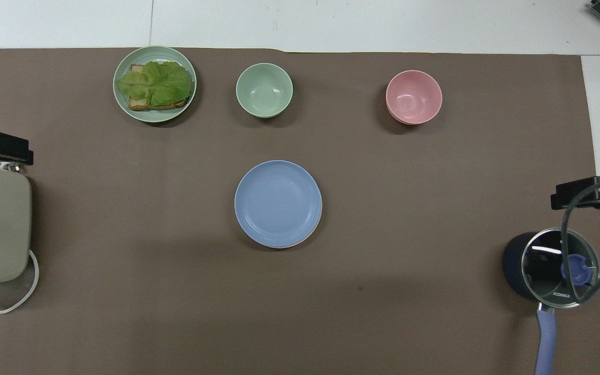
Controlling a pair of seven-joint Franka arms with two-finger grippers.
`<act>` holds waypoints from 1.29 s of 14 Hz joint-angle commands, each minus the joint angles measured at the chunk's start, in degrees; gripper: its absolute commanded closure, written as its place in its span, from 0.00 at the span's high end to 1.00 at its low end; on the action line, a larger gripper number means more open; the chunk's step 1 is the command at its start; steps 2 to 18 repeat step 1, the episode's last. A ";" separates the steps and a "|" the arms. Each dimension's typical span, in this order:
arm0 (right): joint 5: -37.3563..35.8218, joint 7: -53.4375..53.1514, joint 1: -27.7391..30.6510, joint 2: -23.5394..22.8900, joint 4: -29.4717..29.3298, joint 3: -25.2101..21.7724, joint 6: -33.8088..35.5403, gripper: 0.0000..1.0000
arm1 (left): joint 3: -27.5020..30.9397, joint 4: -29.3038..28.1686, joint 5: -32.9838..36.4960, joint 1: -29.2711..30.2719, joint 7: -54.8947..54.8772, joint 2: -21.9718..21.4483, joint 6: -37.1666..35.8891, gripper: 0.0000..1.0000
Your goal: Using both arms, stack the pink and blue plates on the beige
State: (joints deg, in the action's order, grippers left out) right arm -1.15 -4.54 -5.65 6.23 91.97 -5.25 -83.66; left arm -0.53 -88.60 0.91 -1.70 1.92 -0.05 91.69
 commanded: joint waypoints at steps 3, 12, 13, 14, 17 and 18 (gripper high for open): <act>0.01 1.47 0.56 1.15 1.19 0.07 -0.01 1.00 | -0.44 -0.52 0.67 0.64 -0.52 -0.92 -0.72 1.00; 0.01 1.47 0.56 1.15 1.19 0.07 -0.01 1.00 | -0.44 -0.52 0.67 0.64 -0.52 -0.92 -0.72 1.00; 0.01 1.47 0.56 1.15 1.19 0.07 -0.01 1.00 | -0.44 -0.52 0.67 0.64 -0.52 -0.92 -0.72 1.00; 0.01 1.47 0.56 1.15 1.19 0.07 -0.01 1.00 | -0.44 -0.52 0.67 0.64 -0.52 -0.92 -0.72 1.00; 0.01 1.47 0.56 1.15 1.19 0.07 -0.01 1.00 | -0.44 -0.52 0.67 0.64 -0.52 -0.92 -0.72 1.00; 0.01 1.47 0.56 1.15 1.19 0.07 -0.01 1.00 | -0.44 -0.52 0.67 0.64 -0.52 -0.92 -0.72 1.00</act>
